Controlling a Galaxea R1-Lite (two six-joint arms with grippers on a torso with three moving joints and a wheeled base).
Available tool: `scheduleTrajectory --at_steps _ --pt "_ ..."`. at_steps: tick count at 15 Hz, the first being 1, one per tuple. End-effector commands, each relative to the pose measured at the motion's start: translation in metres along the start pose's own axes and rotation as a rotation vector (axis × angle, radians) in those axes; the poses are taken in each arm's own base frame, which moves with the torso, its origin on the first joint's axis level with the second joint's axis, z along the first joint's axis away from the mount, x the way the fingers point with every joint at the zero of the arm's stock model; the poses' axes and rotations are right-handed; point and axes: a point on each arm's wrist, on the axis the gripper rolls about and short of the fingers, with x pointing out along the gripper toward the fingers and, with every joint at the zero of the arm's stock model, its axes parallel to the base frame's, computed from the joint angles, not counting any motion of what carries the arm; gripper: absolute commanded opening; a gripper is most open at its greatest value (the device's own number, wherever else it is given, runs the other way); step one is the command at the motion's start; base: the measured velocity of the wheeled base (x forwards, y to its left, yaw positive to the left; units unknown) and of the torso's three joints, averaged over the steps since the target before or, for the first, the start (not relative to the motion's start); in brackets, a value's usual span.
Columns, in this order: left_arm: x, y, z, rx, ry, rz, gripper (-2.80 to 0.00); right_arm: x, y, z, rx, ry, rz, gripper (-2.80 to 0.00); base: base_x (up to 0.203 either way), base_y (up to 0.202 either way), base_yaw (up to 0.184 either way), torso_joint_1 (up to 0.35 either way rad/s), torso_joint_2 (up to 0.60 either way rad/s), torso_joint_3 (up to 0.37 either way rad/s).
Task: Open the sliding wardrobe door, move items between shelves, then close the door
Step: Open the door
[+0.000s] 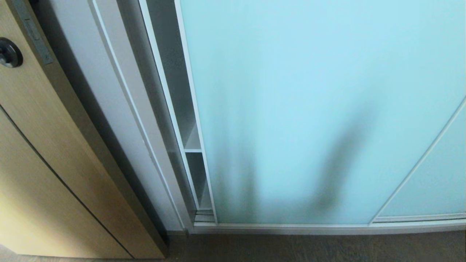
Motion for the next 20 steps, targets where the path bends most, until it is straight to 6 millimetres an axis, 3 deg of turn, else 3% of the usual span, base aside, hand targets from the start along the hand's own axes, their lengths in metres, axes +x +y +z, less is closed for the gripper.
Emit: scheduleTrajectory --at_steps 1,5,8,11,13,16,20 --pt "0.0 0.0 0.0 0.0 0.002 0.0 -2.8 -0.004 0.0 -0.048 0.013 0.035 0.01 -2.8 0.0 0.0 0.0 0.0 0.0 0.0" --pt "0.0 0.0 0.0 0.0 0.002 0.0 -2.8 -0.017 -0.003 -0.059 0.043 0.008 0.132 -2.8 0.0 0.0 0.0 0.0 0.0 0.0" --pt "0.0 0.0 0.0 0.0 0.002 0.0 -2.8 -0.027 -0.003 -0.085 0.068 -0.027 0.103 -2.8 0.0 0.0 0.0 0.0 0.0 0.0" --pt "0.0 0.0 0.0 0.0 0.002 0.0 -2.8 -0.013 -0.004 -0.111 0.071 -0.07 0.053 -2.8 0.0 0.0 0.0 0.0 0.0 0.0" --pt "0.0 0.0 0.0 -0.001 0.002 0.0 -2.8 -0.008 -0.004 -0.111 0.051 -0.158 0.026 -2.8 0.0 0.0 0.0 0.0 0.0 0.0" --pt "0.0 0.0 0.0 -0.001 0.002 0.0 -2.8 -0.007 -0.004 -0.116 -0.015 -0.116 0.022 -2.8 0.0 0.0 0.0 0.0 0.0 0.0" --pt "0.0 0.0 0.0 0.0 0.002 0.0 -2.8 -0.007 -0.004 -0.116 0.038 -0.116 0.022 -2.8 0.0 0.0 0.0 0.0 0.0 0.0"
